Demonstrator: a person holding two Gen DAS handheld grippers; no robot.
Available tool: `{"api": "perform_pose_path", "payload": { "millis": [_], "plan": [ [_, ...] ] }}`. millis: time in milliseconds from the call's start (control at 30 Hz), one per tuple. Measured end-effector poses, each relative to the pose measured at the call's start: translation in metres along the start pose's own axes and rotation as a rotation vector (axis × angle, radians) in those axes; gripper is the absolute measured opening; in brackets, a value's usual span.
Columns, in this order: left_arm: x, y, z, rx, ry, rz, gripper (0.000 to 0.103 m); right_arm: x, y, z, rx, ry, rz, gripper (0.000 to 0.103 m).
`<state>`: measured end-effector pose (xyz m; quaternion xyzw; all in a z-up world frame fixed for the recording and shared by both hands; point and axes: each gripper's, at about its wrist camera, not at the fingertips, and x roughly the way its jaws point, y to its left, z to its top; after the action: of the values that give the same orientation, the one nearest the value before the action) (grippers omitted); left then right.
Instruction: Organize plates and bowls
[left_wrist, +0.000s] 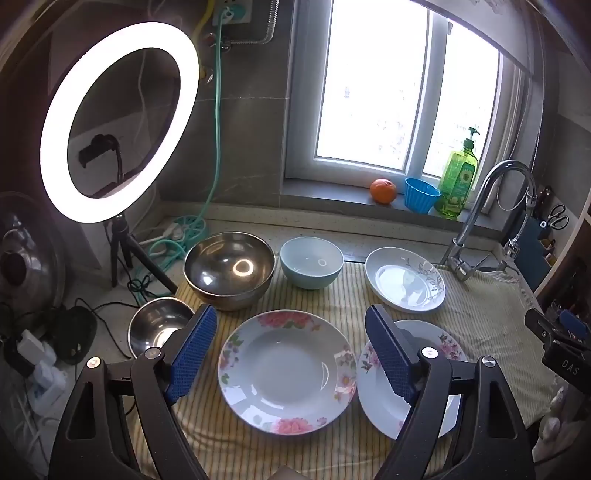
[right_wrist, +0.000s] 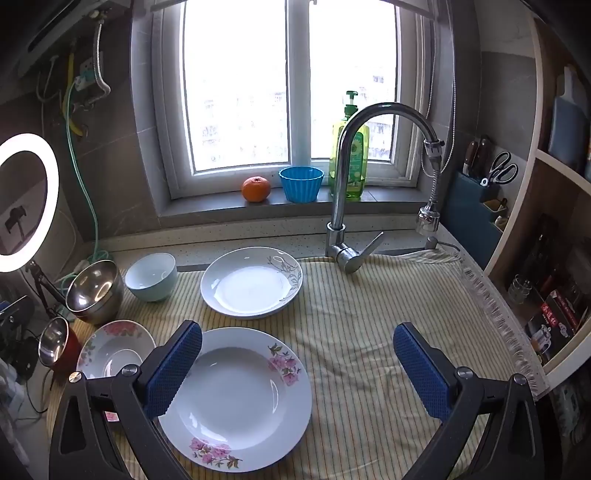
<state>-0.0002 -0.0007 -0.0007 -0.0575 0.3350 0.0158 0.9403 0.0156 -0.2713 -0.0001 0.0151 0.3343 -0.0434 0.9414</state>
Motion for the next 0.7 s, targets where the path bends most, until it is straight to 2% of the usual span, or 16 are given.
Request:
{"api": "perform_pose_path", "payload": {
  "millis": [700],
  "plan": [
    [-0.0047, -0.0019, -0.0017, -0.012, 0.004, -0.004, 0.083, -0.0069, 0.0021, -0.0006, -0.01, -0.007, -0.001, 0.102]
  ]
}}
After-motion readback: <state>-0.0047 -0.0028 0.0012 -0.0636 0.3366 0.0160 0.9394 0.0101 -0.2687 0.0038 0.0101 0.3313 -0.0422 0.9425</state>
